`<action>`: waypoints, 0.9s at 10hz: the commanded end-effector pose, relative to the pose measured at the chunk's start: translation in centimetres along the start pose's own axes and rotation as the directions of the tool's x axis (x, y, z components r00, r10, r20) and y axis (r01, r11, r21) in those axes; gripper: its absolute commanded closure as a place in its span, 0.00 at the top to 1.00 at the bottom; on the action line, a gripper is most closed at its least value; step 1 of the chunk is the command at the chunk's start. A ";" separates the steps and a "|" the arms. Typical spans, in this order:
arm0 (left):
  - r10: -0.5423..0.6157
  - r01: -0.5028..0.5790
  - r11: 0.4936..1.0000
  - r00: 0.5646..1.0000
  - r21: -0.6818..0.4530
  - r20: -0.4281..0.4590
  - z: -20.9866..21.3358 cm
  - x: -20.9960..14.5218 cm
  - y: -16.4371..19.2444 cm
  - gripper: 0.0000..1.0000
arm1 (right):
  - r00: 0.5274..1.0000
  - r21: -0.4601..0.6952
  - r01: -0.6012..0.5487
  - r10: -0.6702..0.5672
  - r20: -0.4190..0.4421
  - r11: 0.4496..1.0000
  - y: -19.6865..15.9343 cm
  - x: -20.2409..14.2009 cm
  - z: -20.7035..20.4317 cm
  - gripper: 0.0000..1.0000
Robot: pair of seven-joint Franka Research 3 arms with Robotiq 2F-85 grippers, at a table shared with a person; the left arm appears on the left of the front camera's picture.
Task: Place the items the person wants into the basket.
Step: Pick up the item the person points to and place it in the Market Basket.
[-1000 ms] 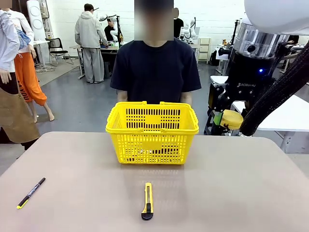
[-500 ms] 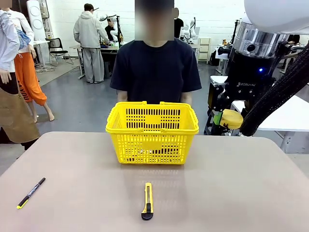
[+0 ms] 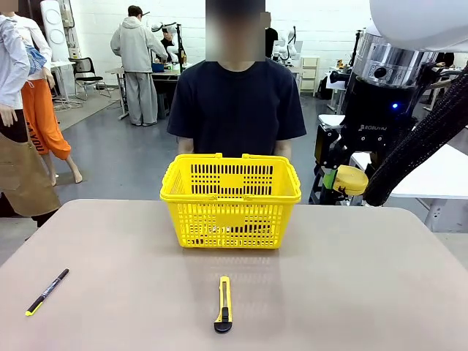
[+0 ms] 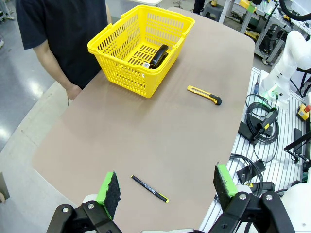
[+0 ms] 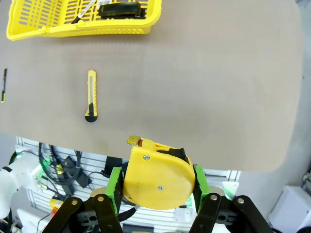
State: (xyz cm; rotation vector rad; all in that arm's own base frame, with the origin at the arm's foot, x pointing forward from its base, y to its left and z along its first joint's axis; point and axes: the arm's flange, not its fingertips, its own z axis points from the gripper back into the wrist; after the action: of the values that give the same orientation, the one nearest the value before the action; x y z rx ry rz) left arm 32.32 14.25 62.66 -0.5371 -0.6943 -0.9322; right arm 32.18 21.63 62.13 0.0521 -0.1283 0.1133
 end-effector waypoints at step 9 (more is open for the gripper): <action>-0.015 0.015 1.000 1.000 -0.008 0.003 0.1 -0.1 0.0 1.00 | 0.991 -0.106 -0.045 0.032 -0.127 0.993 17.5 26.5 -4.6 0.69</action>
State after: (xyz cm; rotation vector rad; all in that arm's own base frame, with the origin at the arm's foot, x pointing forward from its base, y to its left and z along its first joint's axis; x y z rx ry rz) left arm 32.31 14.24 62.68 -0.5371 -0.6946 -0.9326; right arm 53.74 39.29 59.34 -0.0342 -0.0104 0.1317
